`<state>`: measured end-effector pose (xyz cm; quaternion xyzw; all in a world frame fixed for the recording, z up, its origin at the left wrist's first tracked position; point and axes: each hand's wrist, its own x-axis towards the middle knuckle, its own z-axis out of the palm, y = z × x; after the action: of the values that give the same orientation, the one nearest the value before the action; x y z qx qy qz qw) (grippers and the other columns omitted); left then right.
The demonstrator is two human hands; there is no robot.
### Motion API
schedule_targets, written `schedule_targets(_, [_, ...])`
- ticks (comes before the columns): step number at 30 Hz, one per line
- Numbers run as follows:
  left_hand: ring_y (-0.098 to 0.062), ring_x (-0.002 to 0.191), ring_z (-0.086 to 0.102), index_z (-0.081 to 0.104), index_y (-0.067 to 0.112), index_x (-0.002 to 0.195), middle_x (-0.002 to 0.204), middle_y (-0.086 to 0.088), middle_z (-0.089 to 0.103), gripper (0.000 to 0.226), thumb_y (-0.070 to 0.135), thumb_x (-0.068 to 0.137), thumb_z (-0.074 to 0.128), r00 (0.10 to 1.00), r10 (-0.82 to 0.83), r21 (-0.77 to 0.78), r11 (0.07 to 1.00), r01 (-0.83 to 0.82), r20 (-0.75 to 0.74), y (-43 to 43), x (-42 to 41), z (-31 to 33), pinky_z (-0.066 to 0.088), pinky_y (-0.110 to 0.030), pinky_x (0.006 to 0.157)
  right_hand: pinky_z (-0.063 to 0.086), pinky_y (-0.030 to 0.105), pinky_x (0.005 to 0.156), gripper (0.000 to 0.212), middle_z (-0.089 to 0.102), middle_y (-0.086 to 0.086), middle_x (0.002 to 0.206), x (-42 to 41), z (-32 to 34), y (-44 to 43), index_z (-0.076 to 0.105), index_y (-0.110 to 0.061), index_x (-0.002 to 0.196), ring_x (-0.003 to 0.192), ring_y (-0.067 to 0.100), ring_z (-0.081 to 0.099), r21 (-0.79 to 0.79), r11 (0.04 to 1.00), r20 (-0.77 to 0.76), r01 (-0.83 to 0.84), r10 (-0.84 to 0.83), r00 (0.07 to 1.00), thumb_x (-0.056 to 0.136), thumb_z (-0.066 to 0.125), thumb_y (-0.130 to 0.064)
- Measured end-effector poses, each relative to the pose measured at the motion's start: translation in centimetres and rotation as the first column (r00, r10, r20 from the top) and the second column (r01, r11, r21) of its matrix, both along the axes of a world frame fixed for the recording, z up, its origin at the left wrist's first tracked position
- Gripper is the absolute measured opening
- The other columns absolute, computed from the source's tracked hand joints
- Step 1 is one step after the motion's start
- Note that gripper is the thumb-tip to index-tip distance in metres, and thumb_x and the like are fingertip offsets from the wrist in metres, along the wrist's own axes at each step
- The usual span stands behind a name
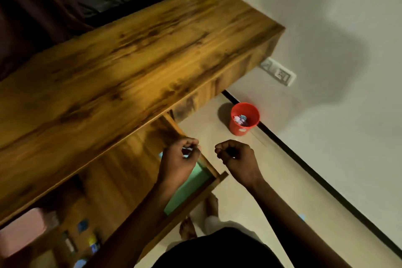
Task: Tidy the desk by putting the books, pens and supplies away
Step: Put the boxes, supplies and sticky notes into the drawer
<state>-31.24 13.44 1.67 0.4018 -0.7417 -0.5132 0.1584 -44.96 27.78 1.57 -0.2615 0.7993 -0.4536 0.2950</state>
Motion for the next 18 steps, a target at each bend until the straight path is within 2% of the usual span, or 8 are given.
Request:
schedule_targets(7, [0.005, 0.084, 0.067, 0.075, 0.027, 0.100, 0.094, 0.021, 0.073, 0.012, 0.027, 0.089, 0.071, 0.950, -0.308, -0.038, 0.950, 0.310, 0.050, 5.7, -6.6, -0.1, 0.056, -0.020, 0.074, 0.061, 0.046, 0.083, 0.016, 0.077, -0.012, 0.089, -0.2, -0.6, 9.8, 0.077, -0.029, 0.092, 0.086, 0.010, 0.073, 0.024, 0.942, 0.091, 0.336, -0.337, 0.937, 0.091, 0.062, -0.022])
schedule_targets(13, [0.009, 0.083, 0.065, 0.074, 0.029, 0.100, 0.095, 0.023, 0.072, 0.012, 0.032, 0.089, 0.072, 0.851, -0.512, -0.025, 0.855, 0.518, 0.121, 12.2, -12.4, -1.2, 0.051, -0.014, 0.070, 0.062, 0.046, 0.083, 0.011, 0.077, -0.012, 0.087, -1.6, -2.4, 17.8, 0.076, -0.030, 0.090, 0.085, 0.009, 0.073, 0.052, 0.818, 0.145, 0.572, -0.573, 0.806, 0.093, 0.066, -0.031])
schedule_targets(18, [0.008, 0.081, 0.065, 0.074, 0.030, 0.099, 0.097, 0.020, 0.073, 0.011, 0.032, 0.088, 0.072, 0.785, -0.583, 0.034, 0.807, 0.590, 0.207, 17.6, -16.8, -4.5, 0.047, -0.009, 0.065, 0.061, 0.048, 0.085, 0.012, 0.076, -0.010, 0.085, -4.1, -5.7, 24.6, 0.076, -0.029, 0.089, 0.084, 0.010, 0.072, 0.105, 0.730, 0.190, 0.675, -0.681, 0.707, 0.090, 0.065, -0.034])
